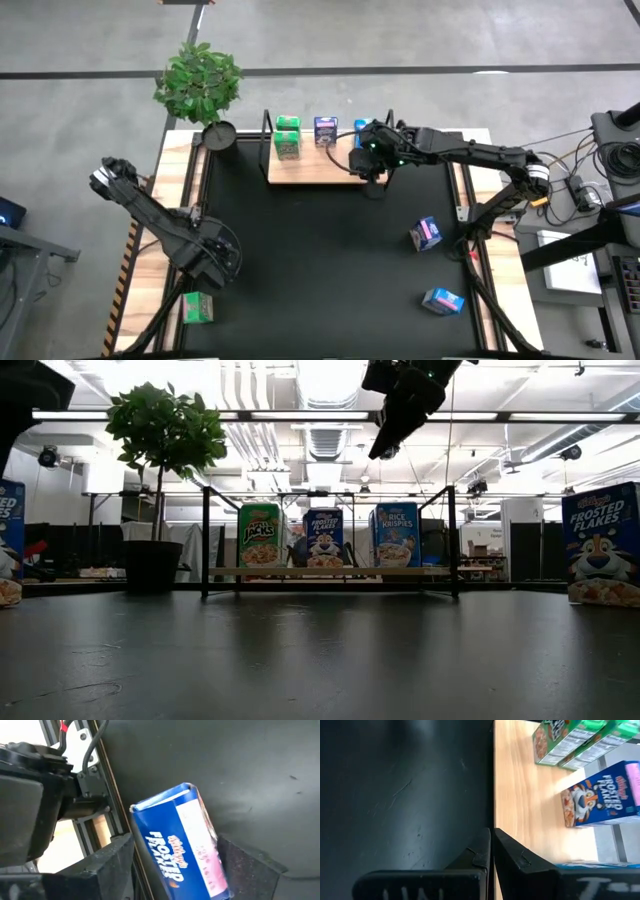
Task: Stack cereal on shelf
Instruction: Put the left blue cereal box aligned with the other blue cereal box on the shelf
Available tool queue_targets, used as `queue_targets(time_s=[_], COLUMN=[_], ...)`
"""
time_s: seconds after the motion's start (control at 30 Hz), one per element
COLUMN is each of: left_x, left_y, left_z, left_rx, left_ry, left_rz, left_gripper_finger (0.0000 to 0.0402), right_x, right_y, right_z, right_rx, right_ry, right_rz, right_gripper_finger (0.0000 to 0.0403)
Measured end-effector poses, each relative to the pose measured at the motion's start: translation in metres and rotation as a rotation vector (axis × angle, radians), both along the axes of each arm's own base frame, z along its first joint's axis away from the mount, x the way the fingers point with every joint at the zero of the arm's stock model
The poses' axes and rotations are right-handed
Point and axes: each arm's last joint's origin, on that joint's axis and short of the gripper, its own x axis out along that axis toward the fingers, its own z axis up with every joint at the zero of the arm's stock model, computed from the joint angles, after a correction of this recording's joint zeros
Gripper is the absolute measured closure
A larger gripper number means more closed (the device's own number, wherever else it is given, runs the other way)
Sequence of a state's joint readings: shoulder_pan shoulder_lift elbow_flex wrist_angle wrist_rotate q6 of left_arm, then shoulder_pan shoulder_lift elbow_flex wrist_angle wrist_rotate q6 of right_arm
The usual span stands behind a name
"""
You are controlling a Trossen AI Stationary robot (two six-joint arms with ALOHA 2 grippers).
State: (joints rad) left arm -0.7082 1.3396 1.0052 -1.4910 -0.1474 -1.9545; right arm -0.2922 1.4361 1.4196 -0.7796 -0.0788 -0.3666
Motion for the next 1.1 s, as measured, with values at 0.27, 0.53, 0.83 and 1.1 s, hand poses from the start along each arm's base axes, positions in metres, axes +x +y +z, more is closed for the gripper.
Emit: queue_targets(time_s=[0.27, 0.53, 0.83, 1.1], left_x=[0.004, 0.005, 0.029, 0.080], left_y=[-0.004, -0.005, 0.002, 0.040], left_z=[-0.005, -0.007, 0.020, 0.067], left_rx=[-0.003, -0.001, 0.085, 0.282], left_ry=[-0.002, 0.005, -0.136, -0.261], left_rz=[-0.003, -0.018, -0.279, -0.645], left_gripper_finger=[0.0186, 0.0219, 0.0229, 0.0229], right_x=[-0.001, -0.001, -0.003, -0.009], right_y=[0.002, 0.002, 0.002, 0.004], right_z=[-0.011, -0.012, -0.011, -0.007], right_rx=[0.022, 0.027, 0.027, 0.030], right_ry=[0.032, 0.032, 0.033, 0.041], right_rz=[-0.011, -0.017, -0.017, -0.017], right_gripper_finger=[0.0390, 0.0390, 0.0390, 0.0390])
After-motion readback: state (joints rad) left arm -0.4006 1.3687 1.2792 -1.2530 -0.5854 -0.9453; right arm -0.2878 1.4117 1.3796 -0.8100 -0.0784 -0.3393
